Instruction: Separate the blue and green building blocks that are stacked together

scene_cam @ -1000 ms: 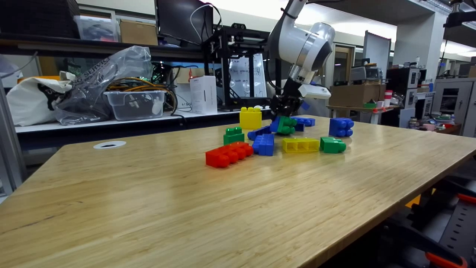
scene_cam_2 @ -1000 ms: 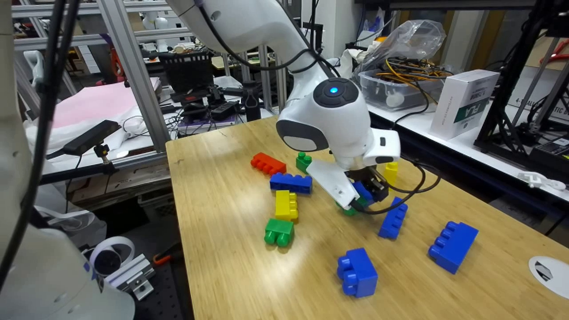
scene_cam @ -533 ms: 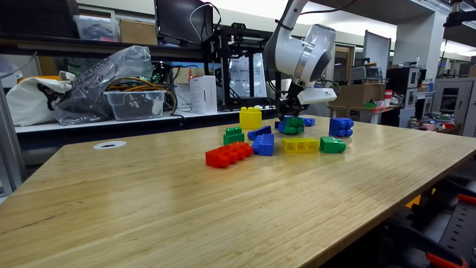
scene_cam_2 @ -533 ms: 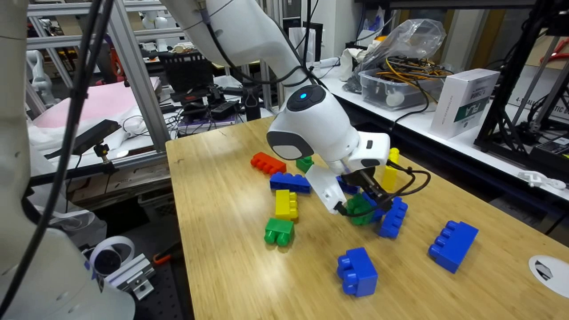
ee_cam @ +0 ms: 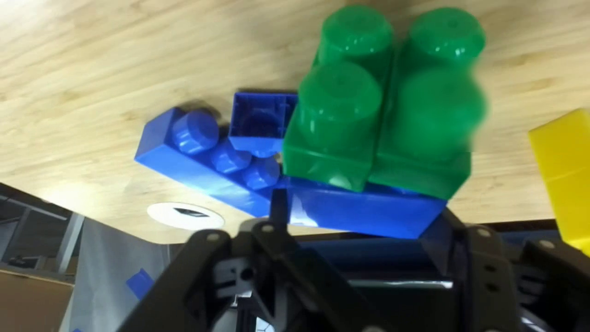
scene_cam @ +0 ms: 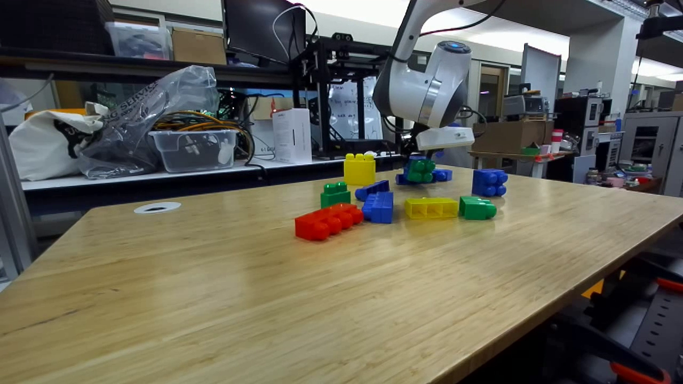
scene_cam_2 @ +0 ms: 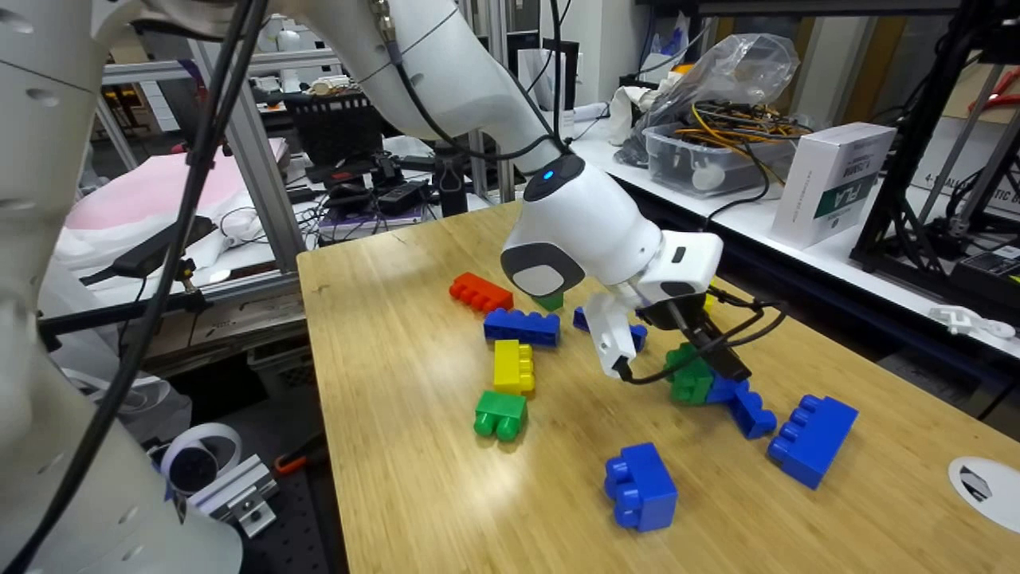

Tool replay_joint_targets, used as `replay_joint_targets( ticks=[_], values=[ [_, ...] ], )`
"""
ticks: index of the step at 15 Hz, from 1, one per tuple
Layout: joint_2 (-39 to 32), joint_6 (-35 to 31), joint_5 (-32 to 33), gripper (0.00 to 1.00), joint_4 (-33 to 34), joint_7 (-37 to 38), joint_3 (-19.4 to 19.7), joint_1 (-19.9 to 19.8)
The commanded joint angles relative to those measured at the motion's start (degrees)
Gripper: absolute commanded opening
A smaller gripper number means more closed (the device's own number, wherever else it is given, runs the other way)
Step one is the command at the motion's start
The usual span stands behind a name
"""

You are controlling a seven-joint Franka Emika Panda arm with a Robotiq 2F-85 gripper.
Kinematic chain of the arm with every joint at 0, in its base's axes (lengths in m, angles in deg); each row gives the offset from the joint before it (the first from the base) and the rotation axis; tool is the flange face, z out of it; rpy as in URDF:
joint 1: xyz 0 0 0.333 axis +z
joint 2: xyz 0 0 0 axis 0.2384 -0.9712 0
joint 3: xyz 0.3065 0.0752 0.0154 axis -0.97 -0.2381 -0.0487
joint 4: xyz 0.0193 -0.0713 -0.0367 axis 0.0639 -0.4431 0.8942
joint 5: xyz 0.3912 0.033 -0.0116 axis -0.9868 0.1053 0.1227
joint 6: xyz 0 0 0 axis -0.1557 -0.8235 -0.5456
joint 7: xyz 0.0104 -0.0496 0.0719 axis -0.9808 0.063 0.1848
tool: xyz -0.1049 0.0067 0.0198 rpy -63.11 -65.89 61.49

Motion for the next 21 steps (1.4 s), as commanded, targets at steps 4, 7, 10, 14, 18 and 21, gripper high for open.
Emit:
replay_joint_targets(
  ticks=[4,7,10,14,18,21],
  values=[
    [-6.6,0.0,-3.5,0.45,1.2,8.3,11.4,12.8],
    [-1.7,4.3,-1.2,0.45,-2.0,7.3,9.3,11.3],
    [5.3,10.2,2.0,0.45,-2.3,5.9,7.2,8.7],
    [14.8,16.6,5.9,0.45,-1.6,4.5,0.0,1.1],
    [21.3,25.2,-6.0,0.45,0.1,-7.2,-12.9,-11.4],
    [22.9,36.0,-20.9,0.45,0.3,-21.0,-14.7,-16.1]
  ],
)
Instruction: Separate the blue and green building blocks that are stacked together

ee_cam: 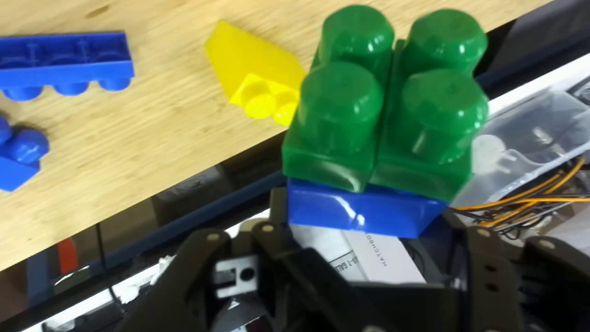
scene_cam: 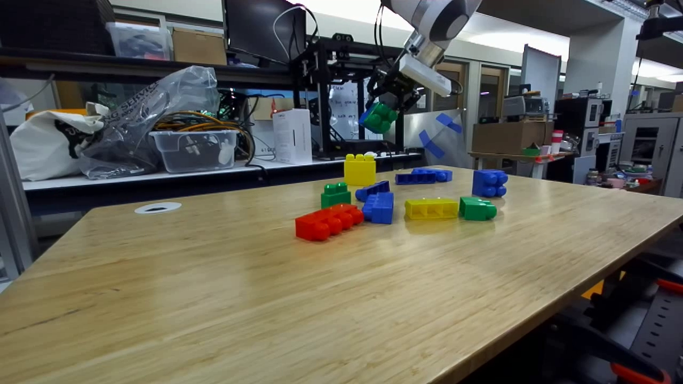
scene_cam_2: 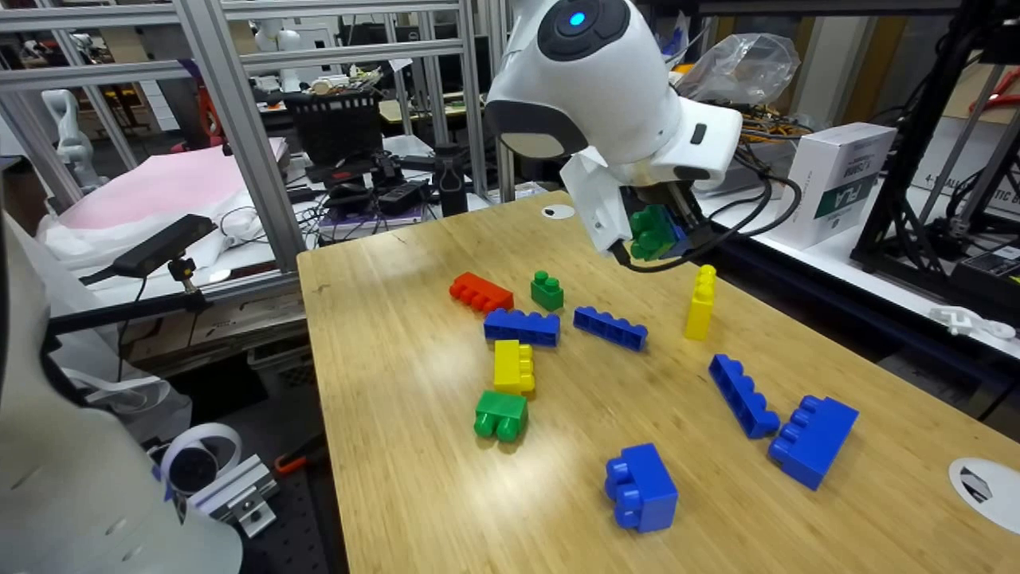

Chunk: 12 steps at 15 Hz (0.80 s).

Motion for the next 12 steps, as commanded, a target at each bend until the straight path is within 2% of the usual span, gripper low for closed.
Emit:
replay_joint_targets(
  ticks=[1,3,5,7,12],
  values=[
    [0.9,13.7,-15.1,0.45,-0.2,-15.8,-1.9,-6.4],
    [-0.6,23.3,-21.6,0.45,-2.0,-23.6,-0.3,-9.0],
    [-2.6,32.9,-22.7,0.45,-4.1,-27.0,0.8,-11.5],
    [-5.0,42.2,-20.5,0.45,-5.5,-27.8,1.8,-13.4],
    [-9.6,61.9,-11.0,0.45,-4.6,-23.6,3.7,-15.7]
  ],
)
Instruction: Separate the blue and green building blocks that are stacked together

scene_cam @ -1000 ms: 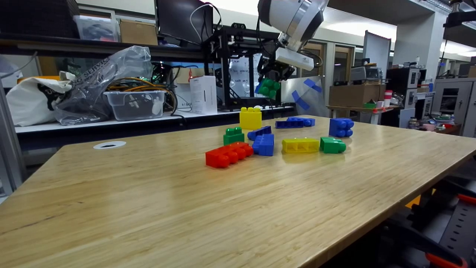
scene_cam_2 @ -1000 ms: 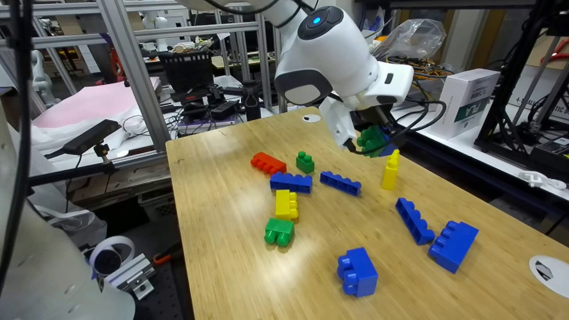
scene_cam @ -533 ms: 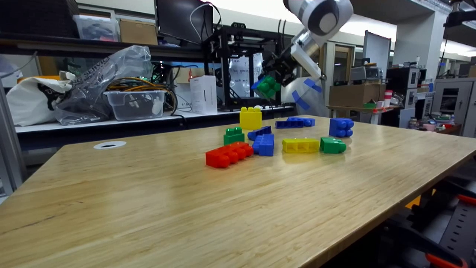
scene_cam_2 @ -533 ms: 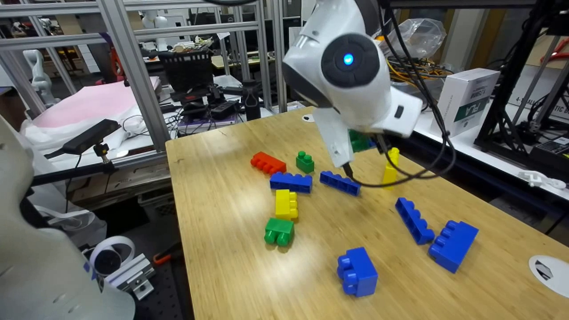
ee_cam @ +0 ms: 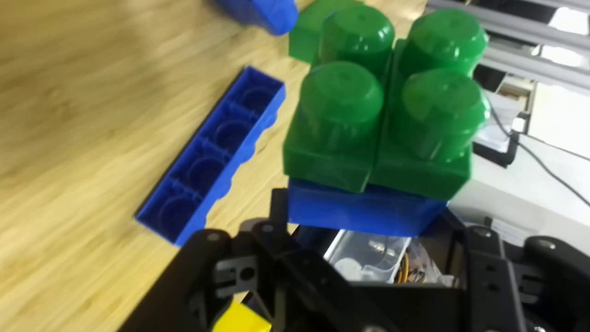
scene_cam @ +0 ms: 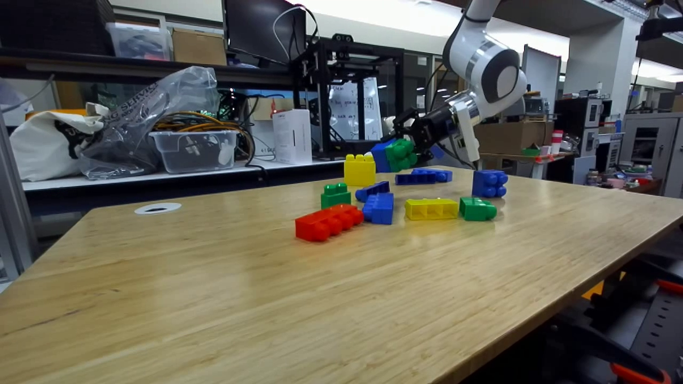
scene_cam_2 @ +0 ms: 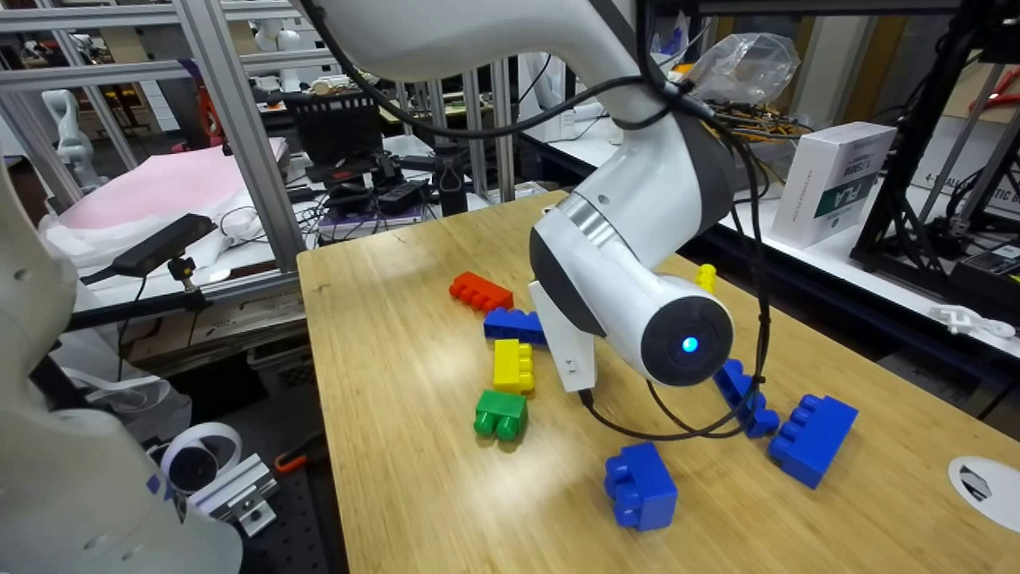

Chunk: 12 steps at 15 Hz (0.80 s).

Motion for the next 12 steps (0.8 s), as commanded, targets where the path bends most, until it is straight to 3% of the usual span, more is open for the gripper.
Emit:
replay_joint_targets(
  ticks=[1,4,6,12],
  values=[
    [-1.8,11.9,7.9,0.45,1.8,4.5,0.9,-1.6],
    [-2.8,20.0,16.6,0.45,3.9,10.9,1.8,-1.8],
    [-2.5,20.6,21.7,0.45,4.9,15.3,2.3,-1.3],
    [-1.7,6.0,26.3,0.45,5.1,18.8,1.7,0.1]
  ],
)
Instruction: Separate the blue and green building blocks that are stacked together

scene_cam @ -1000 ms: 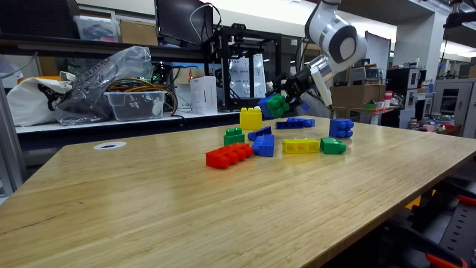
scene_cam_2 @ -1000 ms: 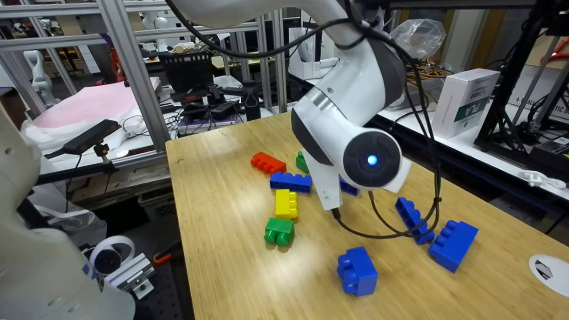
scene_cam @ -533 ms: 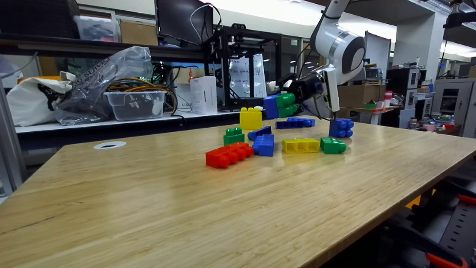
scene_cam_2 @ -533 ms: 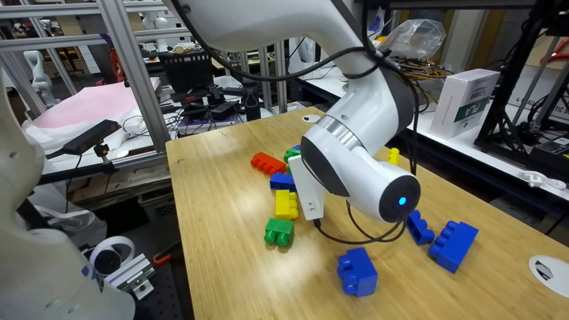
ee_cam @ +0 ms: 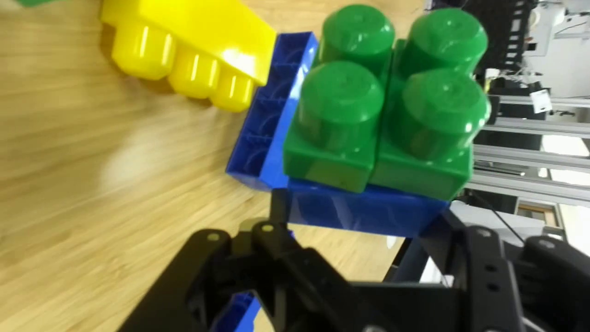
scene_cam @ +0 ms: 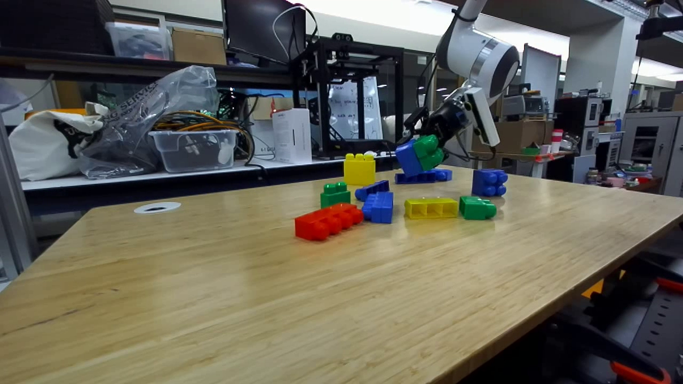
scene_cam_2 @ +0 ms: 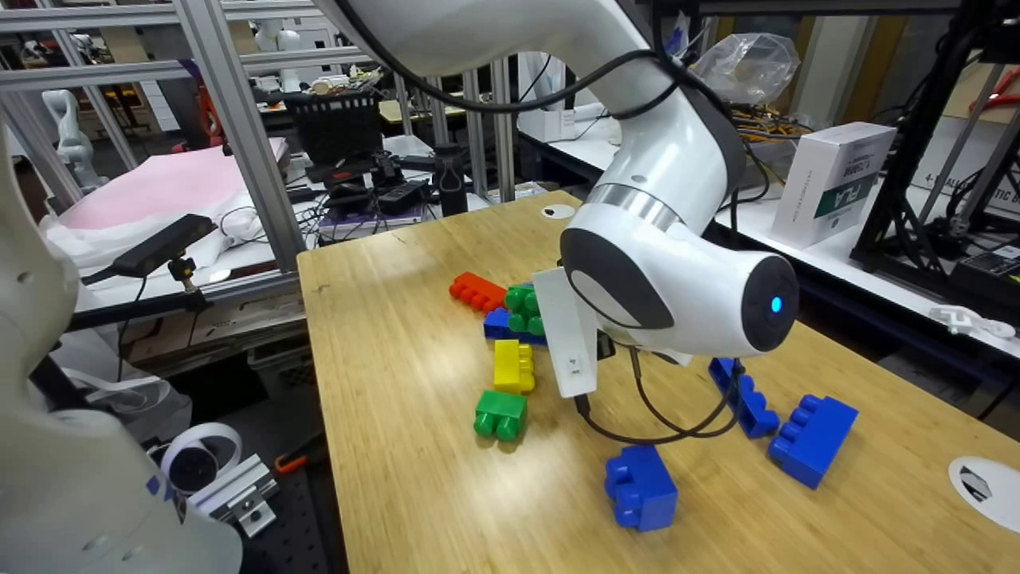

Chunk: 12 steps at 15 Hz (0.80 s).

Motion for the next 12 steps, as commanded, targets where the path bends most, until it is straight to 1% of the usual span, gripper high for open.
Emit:
replay_joint_targets(
  ticks=[1,6,12],
  values=[
    [-0.4,-7.5,1.4,0.45,0.4,1.2,-0.6,0.6],
    [-2.0,-15.0,0.9,0.45,0.3,0.0,-2.2,0.7],
    [-2.7,-19.9,1.1,0.45,0.0,-0.2,-3.9,0.8]
  ],
)
